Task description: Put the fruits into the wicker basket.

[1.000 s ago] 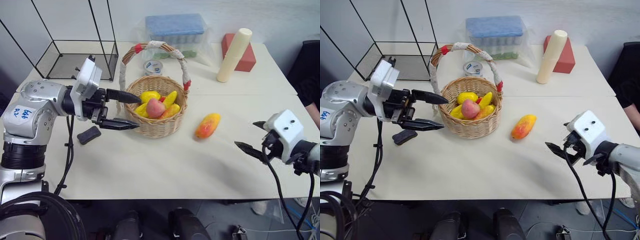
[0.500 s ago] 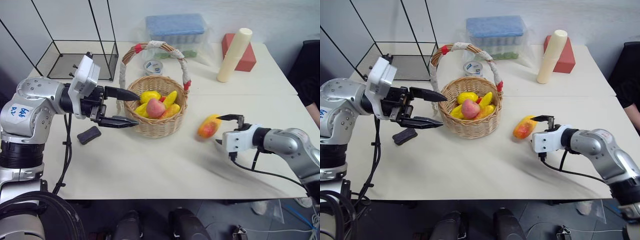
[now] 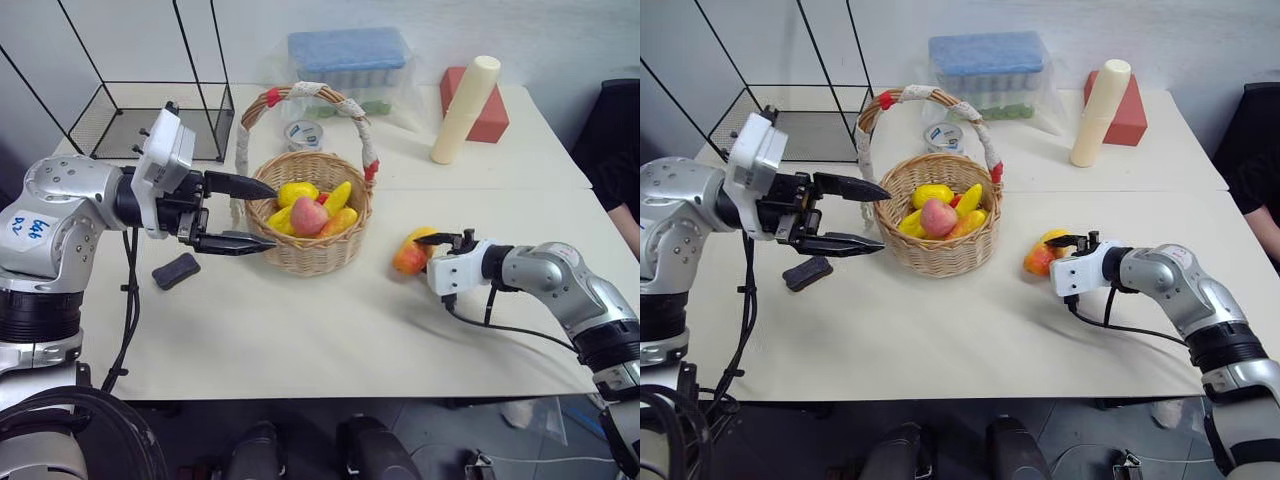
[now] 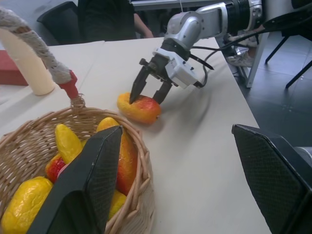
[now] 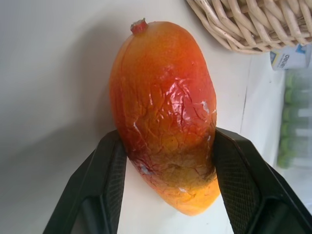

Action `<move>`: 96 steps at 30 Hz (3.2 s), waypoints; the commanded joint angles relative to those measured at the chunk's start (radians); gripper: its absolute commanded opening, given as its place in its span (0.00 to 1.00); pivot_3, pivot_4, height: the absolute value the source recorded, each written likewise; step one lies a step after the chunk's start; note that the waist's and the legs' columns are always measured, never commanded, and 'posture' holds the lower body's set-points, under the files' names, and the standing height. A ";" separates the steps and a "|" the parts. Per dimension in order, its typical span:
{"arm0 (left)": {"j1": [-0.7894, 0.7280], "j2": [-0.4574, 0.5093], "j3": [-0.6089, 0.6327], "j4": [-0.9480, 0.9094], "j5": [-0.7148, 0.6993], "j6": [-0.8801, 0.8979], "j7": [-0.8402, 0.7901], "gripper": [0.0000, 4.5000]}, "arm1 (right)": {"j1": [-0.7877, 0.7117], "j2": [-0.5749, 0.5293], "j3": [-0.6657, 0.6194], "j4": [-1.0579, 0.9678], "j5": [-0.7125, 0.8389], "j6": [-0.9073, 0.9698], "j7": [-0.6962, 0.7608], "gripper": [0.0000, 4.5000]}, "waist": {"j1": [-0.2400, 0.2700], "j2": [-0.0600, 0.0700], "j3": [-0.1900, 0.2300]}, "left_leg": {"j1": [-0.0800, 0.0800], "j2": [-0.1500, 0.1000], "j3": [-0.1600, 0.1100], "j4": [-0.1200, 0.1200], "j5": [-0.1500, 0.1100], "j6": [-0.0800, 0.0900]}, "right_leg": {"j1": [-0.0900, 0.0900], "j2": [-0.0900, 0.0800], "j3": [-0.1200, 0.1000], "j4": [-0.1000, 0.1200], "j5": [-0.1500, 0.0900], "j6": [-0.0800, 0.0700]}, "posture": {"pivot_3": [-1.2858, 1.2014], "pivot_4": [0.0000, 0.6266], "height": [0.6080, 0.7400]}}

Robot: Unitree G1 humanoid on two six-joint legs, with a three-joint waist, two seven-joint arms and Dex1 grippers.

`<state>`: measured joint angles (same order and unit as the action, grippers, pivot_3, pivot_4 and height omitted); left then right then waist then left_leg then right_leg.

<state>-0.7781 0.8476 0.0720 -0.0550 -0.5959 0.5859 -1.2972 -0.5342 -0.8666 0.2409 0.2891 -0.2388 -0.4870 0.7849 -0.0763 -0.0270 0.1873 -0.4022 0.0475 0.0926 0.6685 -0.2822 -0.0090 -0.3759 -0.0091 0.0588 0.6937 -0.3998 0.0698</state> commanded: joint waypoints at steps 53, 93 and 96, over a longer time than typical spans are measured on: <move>-0.020 0.009 0.061 0.045 -0.010 -0.038 0.032 0.84 | -0.334 0.582 -0.300 -0.289 0.537 1.194 -0.343 0.88 | -0.009 0.000 0.000 | -0.002 0.000 0.000 -0.003 0.001 -0.001 | -0.005 -0.001 -0.001 0.002 0.000 0.000 | 0.52 0.24 1.00; -0.116 -0.157 0.010 0.100 -0.044 0.006 0.054 0.84 | 0.449 0.128 -1.091 -0.602 0.762 1.147 -0.163 0.61 | 0.030 0.002 0.000 | -0.001 -0.001 0.002 -0.004 0.001 -0.001 | -0.001 0.001 0.002 -0.004 0.000 0.000 | 0.52 0.24 1.00; -0.105 -0.150 0.013 0.099 -0.047 0.009 0.043 0.84 | 0.573 0.029 -1.211 -0.618 0.836 1.202 -0.016 0.83 | 0.037 0.002 0.000 | 0.000 -0.001 0.002 -0.004 0.001 -0.001 | 0.000 0.001 0.001 -0.004 0.000 0.000 | 0.52 0.24 1.00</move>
<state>-0.8723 0.6859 0.0672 0.0551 -0.6272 0.5963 -1.2429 -0.0029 -0.7857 -0.8743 -0.2814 0.5445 0.6904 0.6816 -0.0395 -0.0253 0.1874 -0.4024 0.0468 0.0943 0.6640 -0.2809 -0.0102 -0.3756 -0.0077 0.0602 0.6894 -0.3997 0.0699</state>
